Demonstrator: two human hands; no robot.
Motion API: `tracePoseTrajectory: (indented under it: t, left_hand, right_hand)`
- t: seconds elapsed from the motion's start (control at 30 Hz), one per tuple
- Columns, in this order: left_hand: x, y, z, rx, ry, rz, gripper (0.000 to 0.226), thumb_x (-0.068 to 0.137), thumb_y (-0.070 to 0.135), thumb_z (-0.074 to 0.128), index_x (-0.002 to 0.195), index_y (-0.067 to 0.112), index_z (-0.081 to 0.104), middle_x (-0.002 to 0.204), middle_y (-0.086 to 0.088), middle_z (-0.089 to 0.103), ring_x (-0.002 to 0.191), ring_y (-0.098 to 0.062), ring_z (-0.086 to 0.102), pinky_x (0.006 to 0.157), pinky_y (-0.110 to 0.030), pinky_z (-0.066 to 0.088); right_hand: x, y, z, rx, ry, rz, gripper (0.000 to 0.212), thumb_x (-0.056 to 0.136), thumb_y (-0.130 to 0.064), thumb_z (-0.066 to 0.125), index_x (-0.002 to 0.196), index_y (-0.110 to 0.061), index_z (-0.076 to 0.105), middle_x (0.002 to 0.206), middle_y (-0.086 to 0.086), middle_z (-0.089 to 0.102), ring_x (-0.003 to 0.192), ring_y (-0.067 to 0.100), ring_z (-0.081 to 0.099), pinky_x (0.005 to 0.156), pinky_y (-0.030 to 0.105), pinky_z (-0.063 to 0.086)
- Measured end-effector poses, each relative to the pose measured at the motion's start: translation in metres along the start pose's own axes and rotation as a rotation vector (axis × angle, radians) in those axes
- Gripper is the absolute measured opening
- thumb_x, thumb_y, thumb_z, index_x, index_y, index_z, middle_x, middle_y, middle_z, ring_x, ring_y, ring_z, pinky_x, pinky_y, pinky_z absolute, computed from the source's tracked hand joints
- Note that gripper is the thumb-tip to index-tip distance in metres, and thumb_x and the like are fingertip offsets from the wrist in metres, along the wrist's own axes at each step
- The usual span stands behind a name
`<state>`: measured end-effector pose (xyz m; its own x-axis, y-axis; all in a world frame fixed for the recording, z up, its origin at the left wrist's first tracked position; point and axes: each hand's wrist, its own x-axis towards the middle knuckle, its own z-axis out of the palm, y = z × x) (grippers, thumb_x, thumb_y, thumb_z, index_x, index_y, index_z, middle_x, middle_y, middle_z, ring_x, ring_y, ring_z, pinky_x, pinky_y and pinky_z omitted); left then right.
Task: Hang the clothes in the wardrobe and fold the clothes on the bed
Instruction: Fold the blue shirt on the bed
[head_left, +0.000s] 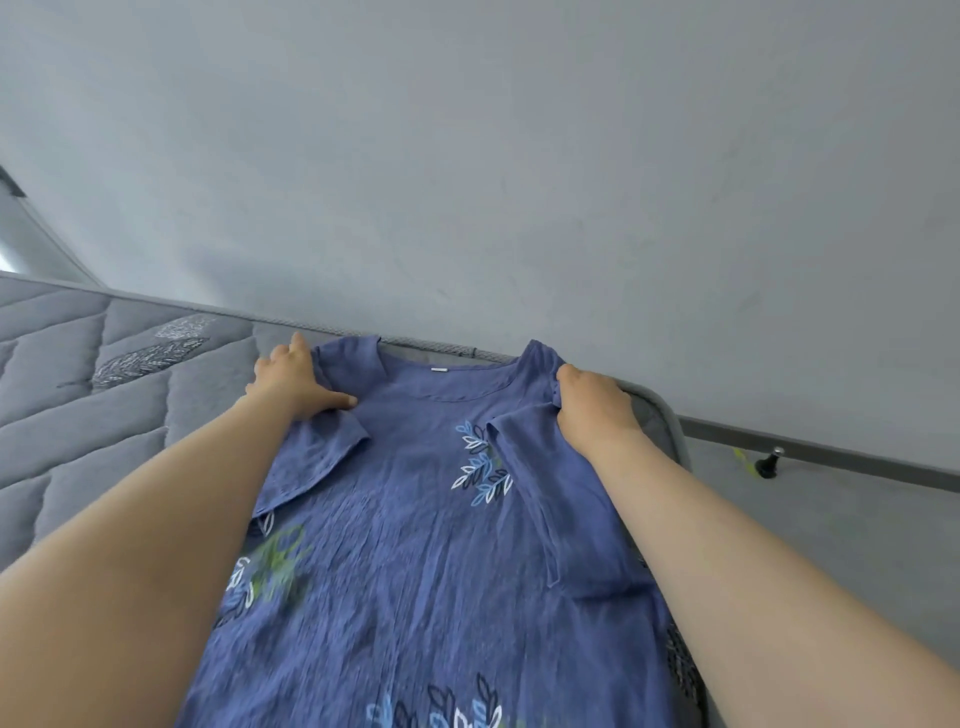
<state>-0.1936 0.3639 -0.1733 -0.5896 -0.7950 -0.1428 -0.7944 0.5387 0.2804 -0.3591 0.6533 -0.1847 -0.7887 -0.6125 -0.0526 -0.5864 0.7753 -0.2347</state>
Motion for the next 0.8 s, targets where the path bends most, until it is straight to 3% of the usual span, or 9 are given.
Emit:
tracePoseTrajectory:
  t: [0.07,0.13,0.23,0.3,0.43,0.6,0.73,0.8]
  left_hand:
    - [-0.008,0.005,0.004,-0.087,0.070,0.085,0.061,0.069,0.031,0.083,0.112,0.006,0.049,0.111,-0.015,0.058,0.104,-0.035,0.054,0.078,-0.040,0.045]
    - [-0.020,0.010,0.005,-0.217,0.153,0.119,0.030,0.073,0.025,0.077,0.086,0.011,0.054,0.079,-0.005,0.058,0.085,-0.032,0.058,0.060,-0.033,0.038]
    - [-0.034,0.009,-0.015,-0.375,0.235,0.128,0.037,0.078,0.025,0.074,0.065,0.014,0.042,0.059,0.000,0.044,0.063,-0.026,0.047,0.050,-0.033,0.028]
    - [-0.047,0.002,-0.039,-0.336,0.270,0.219,0.042,0.080,0.023,0.074,0.063,0.011,0.038,0.058,-0.003,0.040,0.061,-0.028,0.041,0.051,-0.035,0.026]
    - [-0.086,-0.018,-0.088,-0.398,0.333,0.366,0.032,0.081,0.021,0.074,0.072,0.000,0.051,0.058,-0.004,0.041,0.059,-0.025,0.039,0.051,-0.033,0.027]
    - [-0.160,-0.058,-0.130,-0.440,0.341,0.495,0.027,0.082,0.023,0.074,0.075,0.004,0.055,0.068,-0.014,0.053,0.067,-0.033,0.047,0.057,-0.035,0.032]
    - [-0.227,-0.100,-0.137,-0.445,0.315,0.531,0.028,0.082,0.024,0.074,0.073,0.007,0.053,0.062,-0.014,0.051,0.061,-0.031,0.048,0.055,-0.035,0.035]
    - [-0.260,-0.122,-0.132,-0.433,0.277,0.549,0.029,0.081,0.021,0.075,0.070,0.009,0.051,0.058,-0.009,0.049,0.056,-0.025,0.047,0.053,-0.028,0.034]
  right_hand:
    - [-0.006,0.002,-0.003,0.081,0.012,0.002,0.024,0.088,0.003,0.048,0.106,-0.011,0.055,0.113,0.012,0.063,0.097,0.029,0.056,0.077,0.033,0.045]
    - [-0.018,0.010,-0.012,0.212,0.102,0.021,0.022,0.086,0.001,0.048,0.100,-0.011,0.061,0.106,0.009,0.065,0.093,0.029,0.057,0.068,0.030,0.039]
    - [-0.052,0.016,-0.029,0.256,0.251,-0.010,0.017,0.082,-0.003,0.055,0.093,-0.013,0.063,0.098,0.004,0.065,0.088,0.026,0.057,0.065,0.027,0.031]
    - [-0.076,0.009,-0.039,0.226,0.306,-0.050,0.017,0.078,-0.003,0.058,0.088,-0.014,0.064,0.091,0.002,0.067,0.088,0.027,0.058,0.066,0.028,0.033]
    - [-0.124,-0.018,-0.060,0.227,0.371,-0.015,0.013,0.078,-0.005,0.058,0.081,-0.017,0.062,0.082,-0.004,0.064,0.080,0.022,0.055,0.059,0.028,0.031]
    - [-0.191,-0.047,-0.089,0.222,0.419,0.025,0.012,0.079,-0.008,0.059,0.082,-0.020,0.060,0.079,-0.008,0.056,0.075,0.018,0.046,0.058,0.029,0.031]
    - [-0.263,-0.065,-0.104,0.221,0.404,0.000,0.016,0.073,-0.006,0.060,0.076,-0.022,0.056,0.074,-0.010,0.053,0.073,0.018,0.046,0.058,0.029,0.030]
    - [-0.302,-0.073,-0.105,0.221,0.368,-0.012,0.020,0.072,-0.006,0.061,0.075,-0.025,0.053,0.074,-0.012,0.052,0.075,0.016,0.048,0.059,0.029,0.033]
